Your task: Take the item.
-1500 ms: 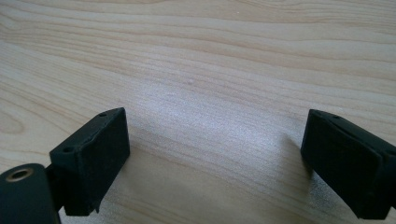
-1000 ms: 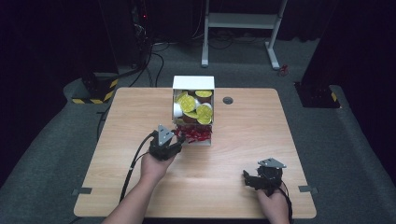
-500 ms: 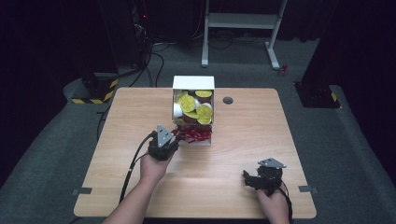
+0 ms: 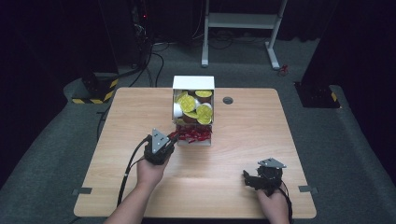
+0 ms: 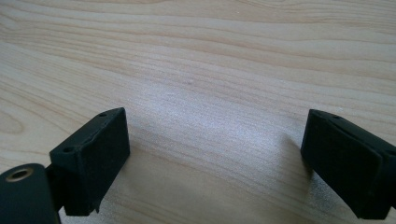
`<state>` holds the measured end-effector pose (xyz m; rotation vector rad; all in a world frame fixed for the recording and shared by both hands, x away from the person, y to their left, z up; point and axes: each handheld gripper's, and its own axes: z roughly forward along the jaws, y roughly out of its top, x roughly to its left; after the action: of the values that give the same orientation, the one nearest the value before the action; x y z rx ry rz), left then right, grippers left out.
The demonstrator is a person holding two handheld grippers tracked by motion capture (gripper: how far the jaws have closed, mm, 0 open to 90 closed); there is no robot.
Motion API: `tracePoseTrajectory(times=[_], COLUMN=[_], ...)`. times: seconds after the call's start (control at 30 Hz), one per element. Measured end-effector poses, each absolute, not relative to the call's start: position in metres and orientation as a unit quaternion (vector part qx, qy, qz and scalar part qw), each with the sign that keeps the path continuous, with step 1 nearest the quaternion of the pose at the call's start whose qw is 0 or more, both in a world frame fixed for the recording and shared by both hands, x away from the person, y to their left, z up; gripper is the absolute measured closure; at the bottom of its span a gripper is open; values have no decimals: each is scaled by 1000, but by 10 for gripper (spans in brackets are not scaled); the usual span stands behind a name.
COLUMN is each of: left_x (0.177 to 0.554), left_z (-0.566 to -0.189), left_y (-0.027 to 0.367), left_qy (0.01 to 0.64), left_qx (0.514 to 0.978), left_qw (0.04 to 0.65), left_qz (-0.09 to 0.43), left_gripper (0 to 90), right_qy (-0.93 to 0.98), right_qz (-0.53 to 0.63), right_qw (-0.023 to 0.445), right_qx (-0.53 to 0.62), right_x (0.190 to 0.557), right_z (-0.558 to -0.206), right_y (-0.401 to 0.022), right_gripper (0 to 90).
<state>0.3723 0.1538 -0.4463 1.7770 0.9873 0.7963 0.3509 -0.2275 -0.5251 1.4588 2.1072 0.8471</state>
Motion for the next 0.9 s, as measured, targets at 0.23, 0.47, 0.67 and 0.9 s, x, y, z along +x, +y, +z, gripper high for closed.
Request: tracePoseTrajectory(times=[0.23, 0.47, 0.67, 0.9], left_x=[362, 350, 342, 338], left_z=[-446, -442, -440, -440], left_y=[161, 165, 168, 173], left_qy=[400, 405, 400, 400], left_qx=[716, 706, 704, 703], left_qw=[472, 486, 489, 490], left_qz=[322, 319, 325, 327], left_gripper=[821, 822, 824, 825], right_qy=[762, 762, 762, 762], right_qz=[306, 306, 306, 306], right_qw=[219, 219, 219, 219], right_qx=[527, 527, 527, 527], right_x=[351, 351, 351, 351], right_z=[-525, -525, -525, -525], right_y=[-227, -227, -227, -227], right_gripper=[79, 79, 79, 79])
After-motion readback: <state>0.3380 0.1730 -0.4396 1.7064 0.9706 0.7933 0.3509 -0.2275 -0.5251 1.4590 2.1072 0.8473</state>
